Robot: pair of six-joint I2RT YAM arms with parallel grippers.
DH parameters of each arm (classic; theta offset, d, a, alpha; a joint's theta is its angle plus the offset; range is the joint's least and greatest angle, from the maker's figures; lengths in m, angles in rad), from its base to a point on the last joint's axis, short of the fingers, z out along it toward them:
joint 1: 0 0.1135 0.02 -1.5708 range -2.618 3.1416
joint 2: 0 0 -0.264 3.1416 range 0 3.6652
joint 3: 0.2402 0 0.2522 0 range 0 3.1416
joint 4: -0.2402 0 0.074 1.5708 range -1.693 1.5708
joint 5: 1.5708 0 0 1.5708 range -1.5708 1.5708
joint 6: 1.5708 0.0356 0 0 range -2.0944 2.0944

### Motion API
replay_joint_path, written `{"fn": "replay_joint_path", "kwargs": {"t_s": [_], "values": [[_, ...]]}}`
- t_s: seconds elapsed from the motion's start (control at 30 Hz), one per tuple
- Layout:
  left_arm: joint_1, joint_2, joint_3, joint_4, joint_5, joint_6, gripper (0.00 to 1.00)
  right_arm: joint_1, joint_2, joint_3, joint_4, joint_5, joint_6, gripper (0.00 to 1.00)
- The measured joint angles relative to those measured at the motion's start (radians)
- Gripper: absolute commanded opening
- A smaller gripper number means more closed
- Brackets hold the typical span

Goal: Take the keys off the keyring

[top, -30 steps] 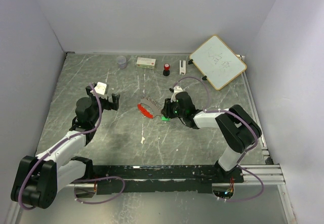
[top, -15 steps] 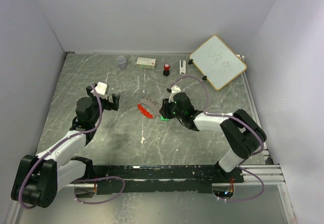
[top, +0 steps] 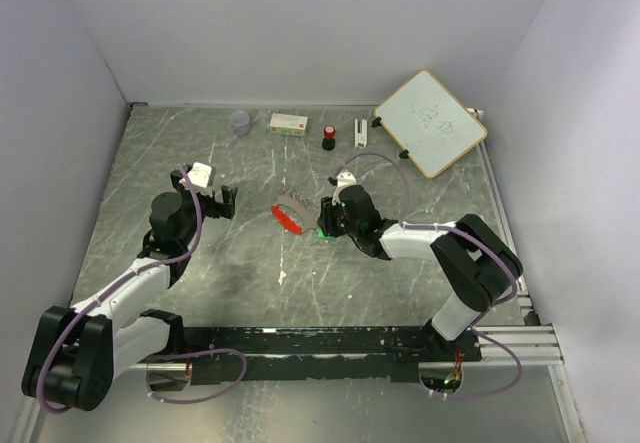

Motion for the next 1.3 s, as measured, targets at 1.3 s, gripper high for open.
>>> {"fn": "replay_joint_path", "kwargs": {"t_s": [1.3], "values": [[0.0, 0.0, 0.0, 0.0, 0.027, 0.001, 0.99, 0.002, 0.142, 0.118, -0.032, 0.023, -0.03, 0.0]]}}
